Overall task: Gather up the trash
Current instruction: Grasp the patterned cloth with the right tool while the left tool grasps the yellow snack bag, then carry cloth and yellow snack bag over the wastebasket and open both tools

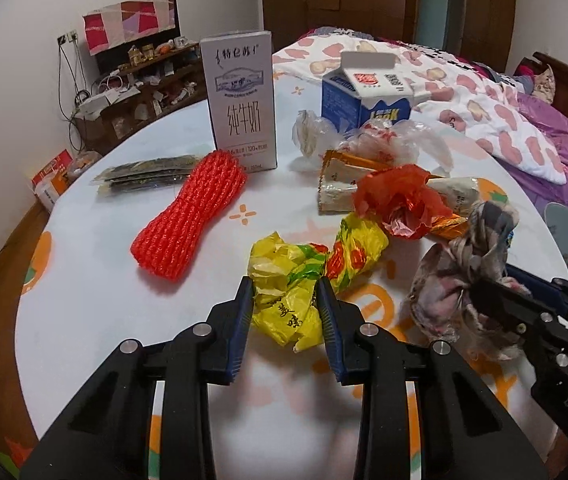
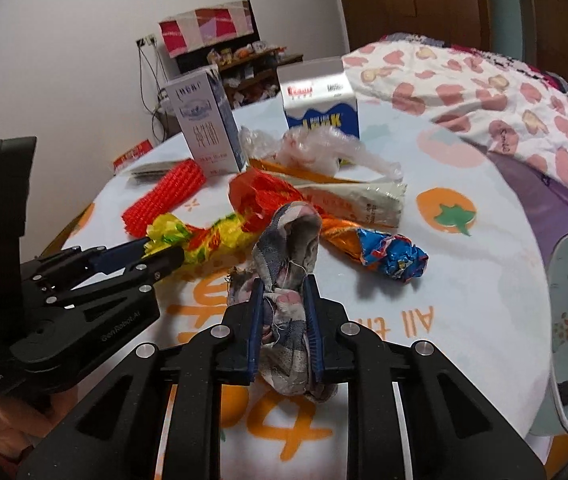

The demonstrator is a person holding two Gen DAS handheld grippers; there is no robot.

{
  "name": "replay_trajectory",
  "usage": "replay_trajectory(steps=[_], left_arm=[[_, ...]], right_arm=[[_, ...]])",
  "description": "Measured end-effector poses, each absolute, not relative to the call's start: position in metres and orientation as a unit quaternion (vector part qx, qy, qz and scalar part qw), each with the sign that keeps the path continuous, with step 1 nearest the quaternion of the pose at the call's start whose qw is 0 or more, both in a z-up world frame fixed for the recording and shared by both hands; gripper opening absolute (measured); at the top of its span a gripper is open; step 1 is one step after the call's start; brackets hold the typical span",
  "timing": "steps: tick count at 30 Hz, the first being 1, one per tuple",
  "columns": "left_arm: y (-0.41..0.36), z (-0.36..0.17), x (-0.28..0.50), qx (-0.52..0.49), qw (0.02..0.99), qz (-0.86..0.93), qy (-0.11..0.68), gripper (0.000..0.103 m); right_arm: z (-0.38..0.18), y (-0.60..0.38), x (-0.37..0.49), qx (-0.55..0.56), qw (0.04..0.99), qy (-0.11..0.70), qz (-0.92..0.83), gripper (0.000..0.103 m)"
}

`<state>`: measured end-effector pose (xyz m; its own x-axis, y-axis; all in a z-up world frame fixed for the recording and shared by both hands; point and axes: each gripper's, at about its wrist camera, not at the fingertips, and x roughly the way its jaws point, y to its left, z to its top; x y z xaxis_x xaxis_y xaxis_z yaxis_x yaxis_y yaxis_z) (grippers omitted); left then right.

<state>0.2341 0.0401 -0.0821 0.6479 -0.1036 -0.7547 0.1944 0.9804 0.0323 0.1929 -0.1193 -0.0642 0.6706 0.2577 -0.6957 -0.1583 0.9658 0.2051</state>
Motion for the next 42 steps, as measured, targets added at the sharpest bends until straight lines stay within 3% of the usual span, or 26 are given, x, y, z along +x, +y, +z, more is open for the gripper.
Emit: replay_trajectory(steps=[25,42], left_arm=[[0.075,-0.029,0.162,0.011,0.931,-0.065,0.359,0.032],[0.0,-0.012,0.153,0.052,0.933,-0.125,0.333,0.032]], right_arm=[[-0.043,-0.154,0.137,0.107,0.932,0.337,0.073,0.02],[-0.028,-0.2,0.116,0.122,0.945,0.304,0.022,0.02]])
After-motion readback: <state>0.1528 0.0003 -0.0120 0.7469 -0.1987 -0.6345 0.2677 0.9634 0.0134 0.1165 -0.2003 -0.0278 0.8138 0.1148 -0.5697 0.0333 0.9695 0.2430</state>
